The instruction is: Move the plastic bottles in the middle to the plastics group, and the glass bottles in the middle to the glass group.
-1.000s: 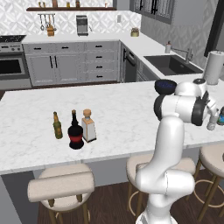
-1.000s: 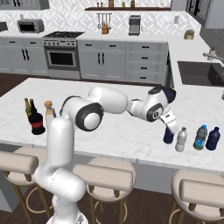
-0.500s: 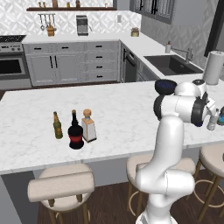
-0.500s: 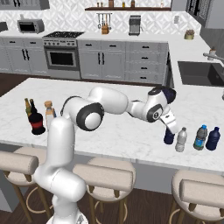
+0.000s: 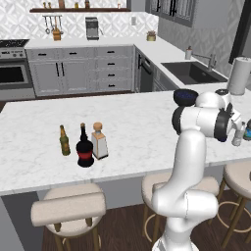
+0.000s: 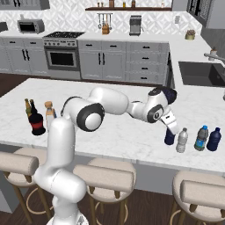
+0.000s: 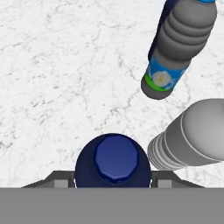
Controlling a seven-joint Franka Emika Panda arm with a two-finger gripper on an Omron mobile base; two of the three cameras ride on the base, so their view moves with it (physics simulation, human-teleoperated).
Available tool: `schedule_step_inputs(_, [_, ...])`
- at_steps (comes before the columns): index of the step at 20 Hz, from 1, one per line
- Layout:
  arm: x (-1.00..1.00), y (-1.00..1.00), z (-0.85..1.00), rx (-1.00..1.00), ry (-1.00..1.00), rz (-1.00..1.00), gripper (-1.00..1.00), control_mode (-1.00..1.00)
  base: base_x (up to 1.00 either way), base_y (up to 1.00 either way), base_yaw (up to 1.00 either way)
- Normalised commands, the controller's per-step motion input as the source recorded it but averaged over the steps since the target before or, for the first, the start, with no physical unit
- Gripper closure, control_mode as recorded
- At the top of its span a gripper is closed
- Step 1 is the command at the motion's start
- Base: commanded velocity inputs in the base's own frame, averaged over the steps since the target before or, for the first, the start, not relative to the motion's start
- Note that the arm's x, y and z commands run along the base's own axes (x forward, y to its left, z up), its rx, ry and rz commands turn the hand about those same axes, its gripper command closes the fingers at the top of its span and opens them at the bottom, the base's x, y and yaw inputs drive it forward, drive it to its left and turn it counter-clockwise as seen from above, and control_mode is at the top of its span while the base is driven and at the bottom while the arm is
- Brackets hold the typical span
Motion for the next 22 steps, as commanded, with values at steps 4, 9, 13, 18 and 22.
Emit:
schedule_step_inputs(4, [0.0,0.0,0.01,0.0,0.0,0.0,-1.0,-1.0,0.0,0.0,0.0])
schedule_step_inputs(9, [0.0,0.0,0.17,-0.03,0.0,0.0,-1.0,-1.0,0.0,0.0,0.0])
schedule_step_inputs(13, [-0.08,0.0,0.5,-0.01,0.0,0.0,-1.0,-1.0,0.0,0.0,0.0])
schedule_step_inputs(18, [-0.26,0.01,0.89,0.0,-0.04,0.0,-1.0,-1.0,0.0,0.0,0.0])
schedule_step_inputs(22, [-0.66,0.14,0.41,0.02,-0.05,0.06,-1.0,-1.0,0.0,0.0,0.0])
